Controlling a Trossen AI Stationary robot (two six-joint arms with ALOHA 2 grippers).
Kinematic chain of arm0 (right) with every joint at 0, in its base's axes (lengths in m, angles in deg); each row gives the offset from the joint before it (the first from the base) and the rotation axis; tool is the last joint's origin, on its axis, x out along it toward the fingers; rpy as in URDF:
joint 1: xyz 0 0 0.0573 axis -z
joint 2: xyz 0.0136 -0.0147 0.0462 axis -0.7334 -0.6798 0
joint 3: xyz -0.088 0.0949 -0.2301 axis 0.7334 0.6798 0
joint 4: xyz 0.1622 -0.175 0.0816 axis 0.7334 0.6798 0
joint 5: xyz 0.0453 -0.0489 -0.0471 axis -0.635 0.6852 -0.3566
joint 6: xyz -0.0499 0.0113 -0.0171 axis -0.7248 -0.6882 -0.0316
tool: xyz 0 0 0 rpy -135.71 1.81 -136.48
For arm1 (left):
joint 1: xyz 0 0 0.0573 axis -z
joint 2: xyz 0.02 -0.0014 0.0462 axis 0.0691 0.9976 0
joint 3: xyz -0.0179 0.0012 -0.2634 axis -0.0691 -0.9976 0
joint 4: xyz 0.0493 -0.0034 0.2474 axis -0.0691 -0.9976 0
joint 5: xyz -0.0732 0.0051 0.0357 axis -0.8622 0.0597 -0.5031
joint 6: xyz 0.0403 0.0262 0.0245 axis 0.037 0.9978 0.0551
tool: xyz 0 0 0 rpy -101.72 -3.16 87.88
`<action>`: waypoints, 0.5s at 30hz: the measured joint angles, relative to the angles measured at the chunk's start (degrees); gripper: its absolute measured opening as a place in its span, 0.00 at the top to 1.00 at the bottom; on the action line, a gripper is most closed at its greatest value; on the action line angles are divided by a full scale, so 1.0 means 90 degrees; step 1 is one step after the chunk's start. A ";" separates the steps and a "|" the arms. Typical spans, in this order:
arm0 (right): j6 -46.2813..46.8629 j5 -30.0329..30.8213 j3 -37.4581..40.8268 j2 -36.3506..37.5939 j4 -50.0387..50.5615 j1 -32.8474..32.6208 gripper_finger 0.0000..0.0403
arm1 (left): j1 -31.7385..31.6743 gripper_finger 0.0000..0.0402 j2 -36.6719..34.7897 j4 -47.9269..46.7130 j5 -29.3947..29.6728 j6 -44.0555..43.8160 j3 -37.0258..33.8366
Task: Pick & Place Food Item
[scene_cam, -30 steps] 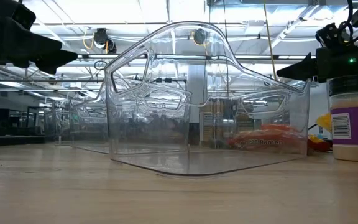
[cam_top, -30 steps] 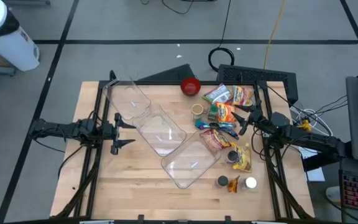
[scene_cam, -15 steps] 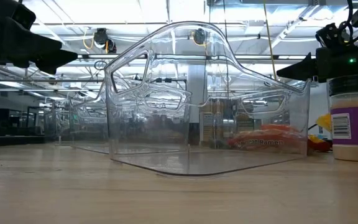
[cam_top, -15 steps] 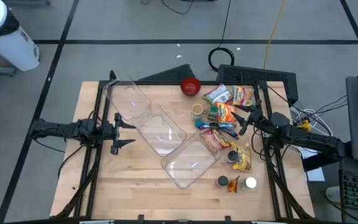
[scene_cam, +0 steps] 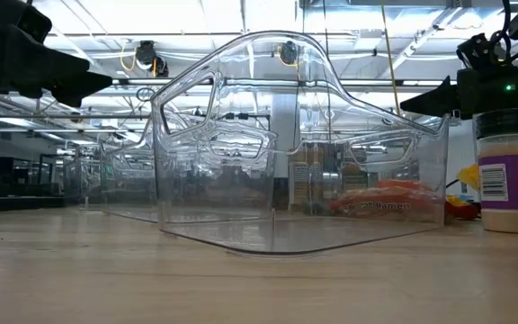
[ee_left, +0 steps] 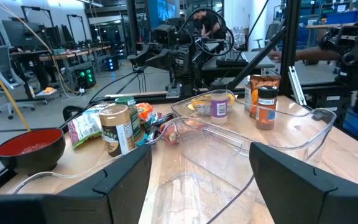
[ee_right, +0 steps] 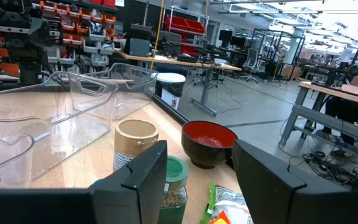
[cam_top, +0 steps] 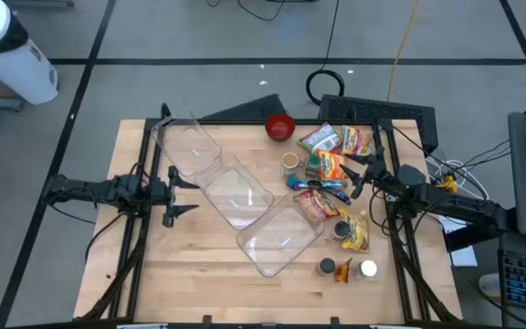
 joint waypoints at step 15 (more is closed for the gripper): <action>0.0001 0.0000 0.0001 0.0000 0.0000 0.0001 0.56 | 0.0000 0.32 0.0002 -0.0001 0.0000 0.0000 0.0000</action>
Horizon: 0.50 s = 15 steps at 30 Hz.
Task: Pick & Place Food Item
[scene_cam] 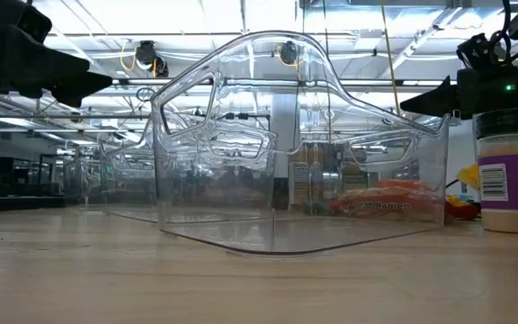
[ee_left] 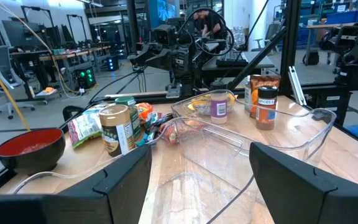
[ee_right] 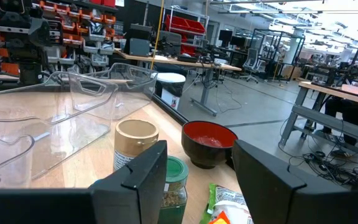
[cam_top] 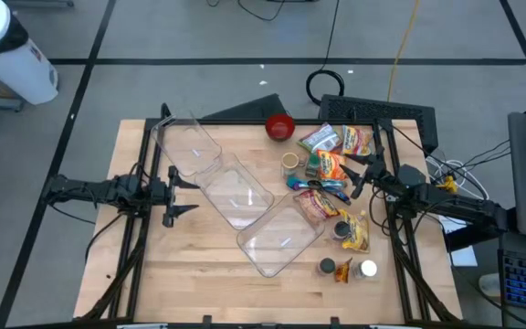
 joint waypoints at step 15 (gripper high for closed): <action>-0.0002 0.0000 -0.0002 -0.0001 0.0000 -0.0001 0.56 | 0.0000 0.32 -0.0001 0.0000 0.0000 0.0000 0.0000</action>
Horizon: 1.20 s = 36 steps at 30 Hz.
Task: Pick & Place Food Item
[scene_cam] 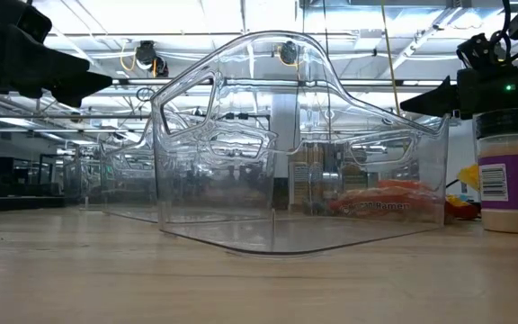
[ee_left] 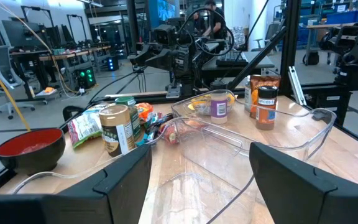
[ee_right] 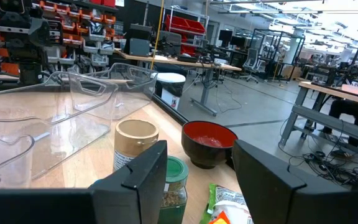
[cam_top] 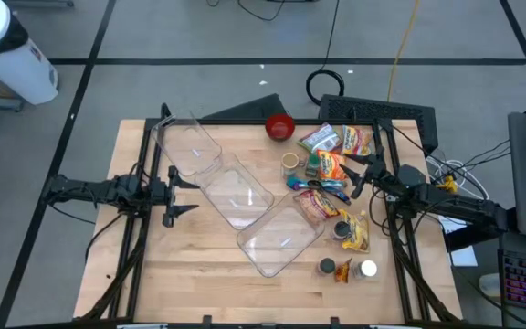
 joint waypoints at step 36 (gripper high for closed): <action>0.2910 -0.1417 0.0002 -0.0027 -0.4164 0.0040 0.56 | 0.0000 0.32 -0.0001 0.0002 0.0000 0.0000 -0.0001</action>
